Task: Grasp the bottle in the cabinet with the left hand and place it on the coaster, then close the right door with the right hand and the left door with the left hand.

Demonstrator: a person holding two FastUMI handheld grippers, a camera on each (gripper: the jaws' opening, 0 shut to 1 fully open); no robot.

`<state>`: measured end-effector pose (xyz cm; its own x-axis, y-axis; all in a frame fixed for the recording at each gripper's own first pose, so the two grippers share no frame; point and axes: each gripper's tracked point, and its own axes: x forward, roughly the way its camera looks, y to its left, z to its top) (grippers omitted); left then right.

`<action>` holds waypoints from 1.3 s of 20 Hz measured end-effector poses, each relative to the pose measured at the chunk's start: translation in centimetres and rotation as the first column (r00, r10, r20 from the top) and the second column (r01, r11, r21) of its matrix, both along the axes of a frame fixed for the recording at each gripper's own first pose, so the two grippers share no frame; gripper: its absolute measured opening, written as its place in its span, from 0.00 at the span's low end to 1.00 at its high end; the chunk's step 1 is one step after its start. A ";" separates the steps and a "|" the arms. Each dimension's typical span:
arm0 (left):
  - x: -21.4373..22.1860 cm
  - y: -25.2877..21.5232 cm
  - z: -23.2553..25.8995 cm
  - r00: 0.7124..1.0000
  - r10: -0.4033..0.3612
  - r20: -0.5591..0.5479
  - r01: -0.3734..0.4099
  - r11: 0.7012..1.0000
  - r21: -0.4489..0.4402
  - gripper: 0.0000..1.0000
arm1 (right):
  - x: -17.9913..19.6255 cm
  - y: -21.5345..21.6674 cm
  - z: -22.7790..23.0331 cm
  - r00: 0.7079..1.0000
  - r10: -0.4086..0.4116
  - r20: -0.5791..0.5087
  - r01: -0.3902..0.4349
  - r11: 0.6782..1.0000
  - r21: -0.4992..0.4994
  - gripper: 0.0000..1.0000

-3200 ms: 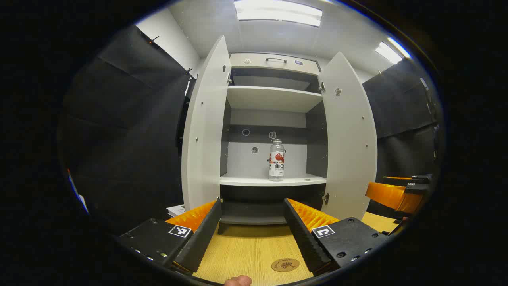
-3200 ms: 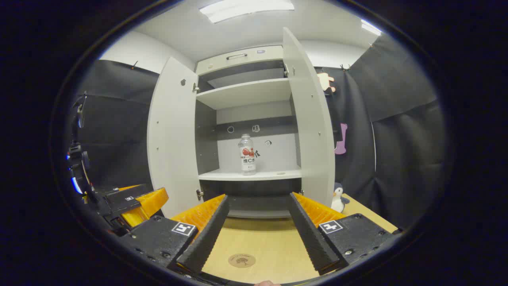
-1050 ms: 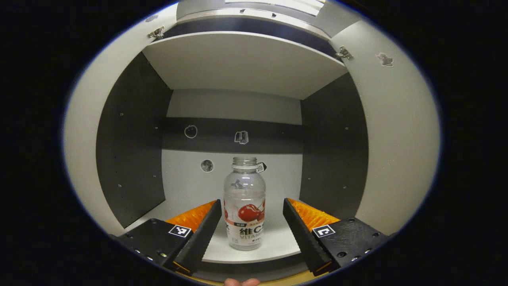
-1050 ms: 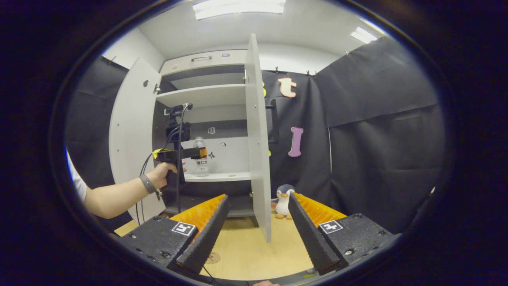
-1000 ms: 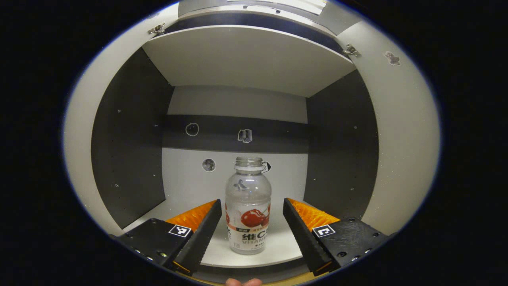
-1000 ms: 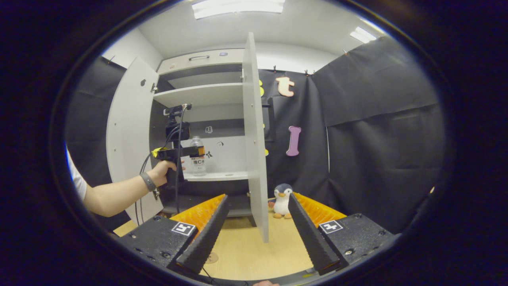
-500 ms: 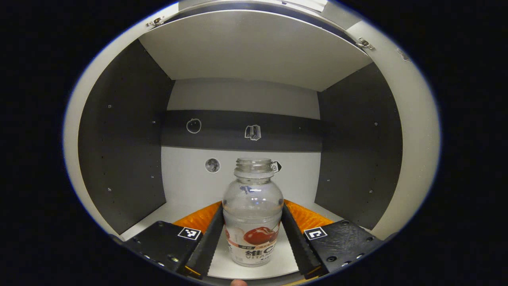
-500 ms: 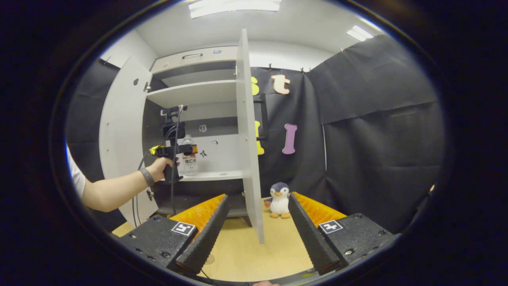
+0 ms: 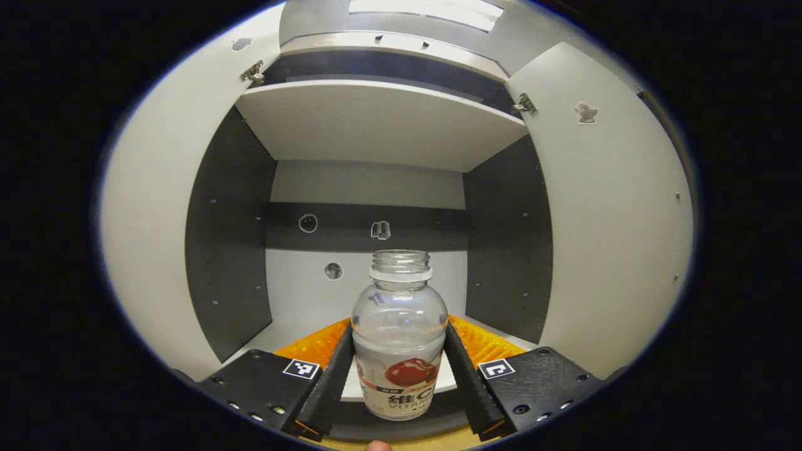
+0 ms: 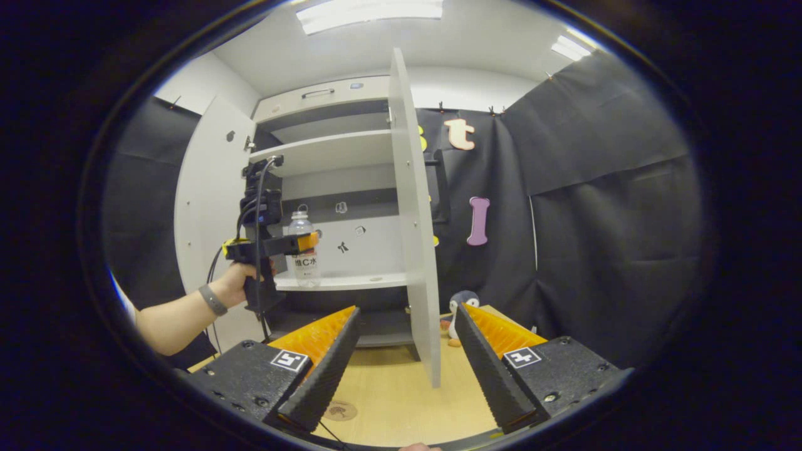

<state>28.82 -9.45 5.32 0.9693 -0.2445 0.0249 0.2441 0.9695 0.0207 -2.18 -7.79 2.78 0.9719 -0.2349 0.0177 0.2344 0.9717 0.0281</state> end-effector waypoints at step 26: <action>-21.2 -1.4 -28.1 0.989 0.111 -0.102 -0.110 0.994 0.014 0.77 | -2.9 2.2 2.3 0.997 0.059 -0.047 -0.063 0.995 -0.072 0.98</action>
